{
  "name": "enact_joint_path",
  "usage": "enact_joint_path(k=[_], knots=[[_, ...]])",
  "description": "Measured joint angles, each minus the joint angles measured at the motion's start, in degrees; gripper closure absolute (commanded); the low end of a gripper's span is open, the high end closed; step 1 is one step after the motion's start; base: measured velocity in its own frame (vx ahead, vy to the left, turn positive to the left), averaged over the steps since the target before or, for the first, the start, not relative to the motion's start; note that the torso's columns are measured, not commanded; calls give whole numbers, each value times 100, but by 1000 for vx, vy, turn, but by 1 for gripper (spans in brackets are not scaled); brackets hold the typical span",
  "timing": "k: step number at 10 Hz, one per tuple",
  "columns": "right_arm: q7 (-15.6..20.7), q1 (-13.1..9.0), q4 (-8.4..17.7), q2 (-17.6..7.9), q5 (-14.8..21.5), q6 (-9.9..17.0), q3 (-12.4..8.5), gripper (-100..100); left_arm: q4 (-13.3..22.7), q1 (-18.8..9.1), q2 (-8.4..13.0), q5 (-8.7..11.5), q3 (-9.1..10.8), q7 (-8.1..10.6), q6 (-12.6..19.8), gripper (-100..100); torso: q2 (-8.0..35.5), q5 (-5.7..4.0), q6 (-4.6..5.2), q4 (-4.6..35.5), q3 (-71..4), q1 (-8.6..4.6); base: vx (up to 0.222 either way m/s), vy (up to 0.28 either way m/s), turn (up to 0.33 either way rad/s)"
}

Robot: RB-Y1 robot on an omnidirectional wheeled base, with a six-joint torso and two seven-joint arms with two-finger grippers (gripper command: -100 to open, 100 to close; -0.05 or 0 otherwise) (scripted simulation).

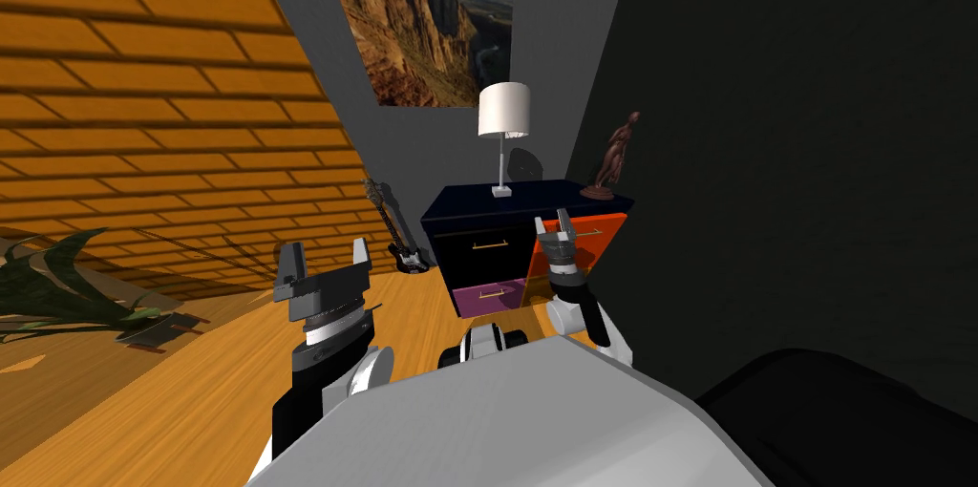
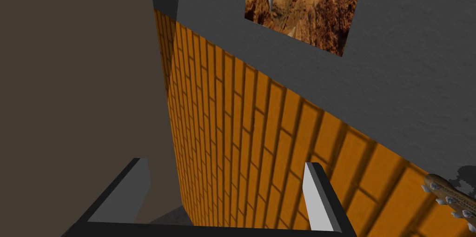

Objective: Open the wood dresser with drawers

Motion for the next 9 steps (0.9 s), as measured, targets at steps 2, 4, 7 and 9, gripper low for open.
enact_joint_path(k=[2,4,7,9], knots=[[-316,-61,103,-87,-233,-40,96,-100,0,0,0,0,0,0,0,0,-1,1,-1,0,-1,4,-2,20,15],[-595,-98,171,-128,-405,-74,182,-100,0,0,0,0,0,0,0,0,2,0,-1,0,1,1,-8,15,11],[-996,-161,266,-177,-647,-112,274,-100,0,0,0,0,0,0,0,0,-1,1,0,0,-1,1,-4,17,14],[-1280,-212,339,-203,-835,-139,349,-100,0,0,0,0,0,0,0,0,0,0,0,0,0,1,-6,18,11]])
